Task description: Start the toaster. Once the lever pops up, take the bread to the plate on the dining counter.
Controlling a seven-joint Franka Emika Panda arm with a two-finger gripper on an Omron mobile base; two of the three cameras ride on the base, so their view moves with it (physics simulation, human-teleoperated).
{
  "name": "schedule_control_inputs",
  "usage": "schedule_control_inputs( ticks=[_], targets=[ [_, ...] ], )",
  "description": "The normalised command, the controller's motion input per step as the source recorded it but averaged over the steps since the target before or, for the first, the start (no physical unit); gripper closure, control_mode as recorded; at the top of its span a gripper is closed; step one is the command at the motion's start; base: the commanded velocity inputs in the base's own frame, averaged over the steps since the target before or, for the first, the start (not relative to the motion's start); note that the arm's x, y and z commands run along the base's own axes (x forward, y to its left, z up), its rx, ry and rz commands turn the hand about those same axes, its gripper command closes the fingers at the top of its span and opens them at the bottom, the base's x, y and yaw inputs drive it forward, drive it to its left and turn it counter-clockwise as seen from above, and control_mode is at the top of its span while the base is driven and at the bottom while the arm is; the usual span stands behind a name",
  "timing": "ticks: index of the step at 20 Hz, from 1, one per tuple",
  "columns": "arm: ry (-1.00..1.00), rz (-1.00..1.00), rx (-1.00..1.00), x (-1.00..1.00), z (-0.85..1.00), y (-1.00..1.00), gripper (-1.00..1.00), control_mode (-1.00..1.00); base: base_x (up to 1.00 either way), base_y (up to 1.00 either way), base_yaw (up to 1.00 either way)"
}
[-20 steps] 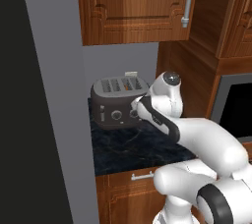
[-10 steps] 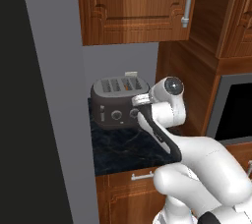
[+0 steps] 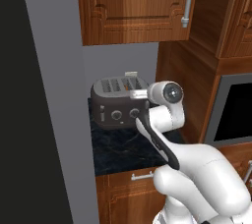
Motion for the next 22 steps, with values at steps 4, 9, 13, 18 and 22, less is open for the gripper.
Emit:
schedule_control_inputs(
  ticks=[4, 9, 13, 18, 22],
  targets=[
    [-0.07, 0.00, 0.04, 0.00, 0.20, 0.02, -1.00, -1.00, 0.00, 0.00, 0.00],
    [0.00, 0.01, 0.01, 0.00, 0.07, 0.04, -1.00, -1.00, 0.00, 0.00, 0.00],
    [0.00, 0.04, 0.00, 0.02, 0.00, 0.13, -1.00, -1.00, 0.00, 0.00, 0.00],
    [0.00, 0.04, 0.00, 0.05, 0.00, 0.18, -1.00, -1.00, 0.00, 0.00, 0.00],
    [0.00, 0.02, 0.00, 0.18, 0.00, 0.12, -1.00, -1.00, 0.00, 0.00, 0.00]
  ],
)
